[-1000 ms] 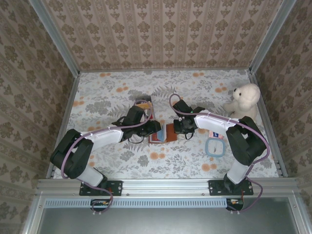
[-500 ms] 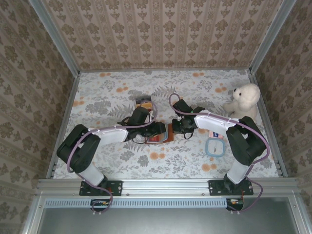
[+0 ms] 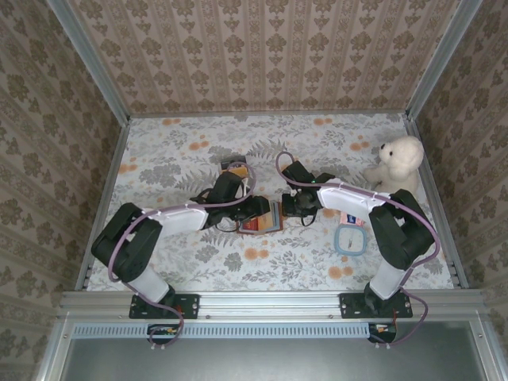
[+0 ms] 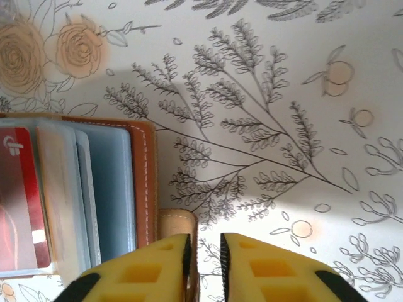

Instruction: Take the credit cards out of the card holder

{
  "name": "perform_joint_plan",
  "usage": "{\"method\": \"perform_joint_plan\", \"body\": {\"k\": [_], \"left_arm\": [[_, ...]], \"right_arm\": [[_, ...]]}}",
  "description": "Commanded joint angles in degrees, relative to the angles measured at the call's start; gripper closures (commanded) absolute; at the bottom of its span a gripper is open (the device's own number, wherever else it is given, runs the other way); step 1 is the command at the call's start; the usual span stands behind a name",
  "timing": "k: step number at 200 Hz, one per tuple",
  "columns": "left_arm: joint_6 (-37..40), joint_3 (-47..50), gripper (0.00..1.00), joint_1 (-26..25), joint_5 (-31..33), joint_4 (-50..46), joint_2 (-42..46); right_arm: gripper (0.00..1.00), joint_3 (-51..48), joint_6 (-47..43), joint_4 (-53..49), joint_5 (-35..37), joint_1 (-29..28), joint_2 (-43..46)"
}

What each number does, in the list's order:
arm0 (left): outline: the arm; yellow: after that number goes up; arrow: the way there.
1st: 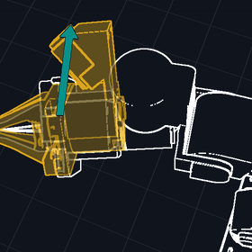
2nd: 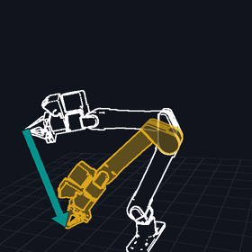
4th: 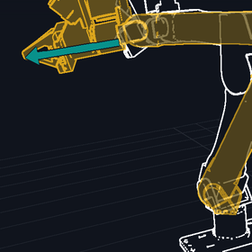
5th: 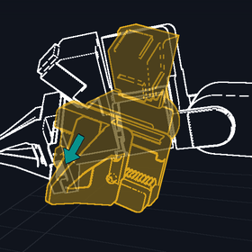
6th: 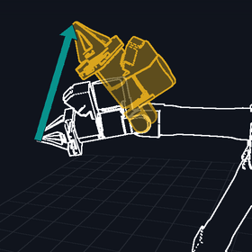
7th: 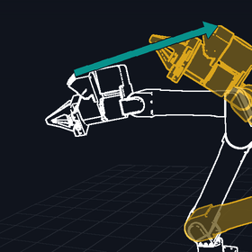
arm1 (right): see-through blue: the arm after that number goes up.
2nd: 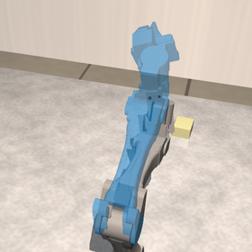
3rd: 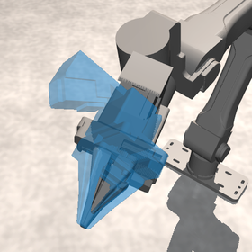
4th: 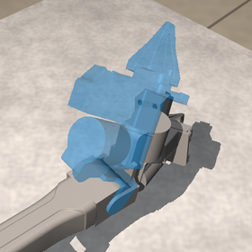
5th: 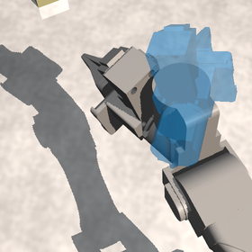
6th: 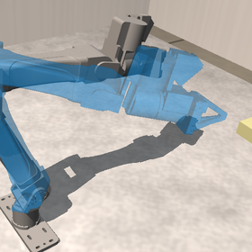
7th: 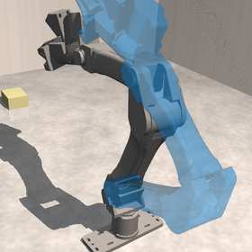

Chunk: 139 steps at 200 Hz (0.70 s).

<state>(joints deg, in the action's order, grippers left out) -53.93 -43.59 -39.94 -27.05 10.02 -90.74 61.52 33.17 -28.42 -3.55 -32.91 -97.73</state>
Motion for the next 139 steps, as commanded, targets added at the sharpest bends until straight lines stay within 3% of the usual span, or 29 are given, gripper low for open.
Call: {"method": "perform_joint_plan", "body": {"k": [1,92,139], "left_arm": [[1.3,0.5,0.6,1.3,2.9,-3.2,3.1],[0.7,-2.4,0.74,0.9,1.0,-3.0,-4.0],[-0.2,-2.9,0.79,0.6,1.8,-2.9,-5.9]], "right_arm": [[0.69,2.2,-1.1,-3.6,2.5,0.3,4.9],[0.65,6.0,-0.3,-4.4,1.7,-4.7,8.0],[0.7,6.5,0.8,-2.6,-3.8,-4.8,2.3]]}}
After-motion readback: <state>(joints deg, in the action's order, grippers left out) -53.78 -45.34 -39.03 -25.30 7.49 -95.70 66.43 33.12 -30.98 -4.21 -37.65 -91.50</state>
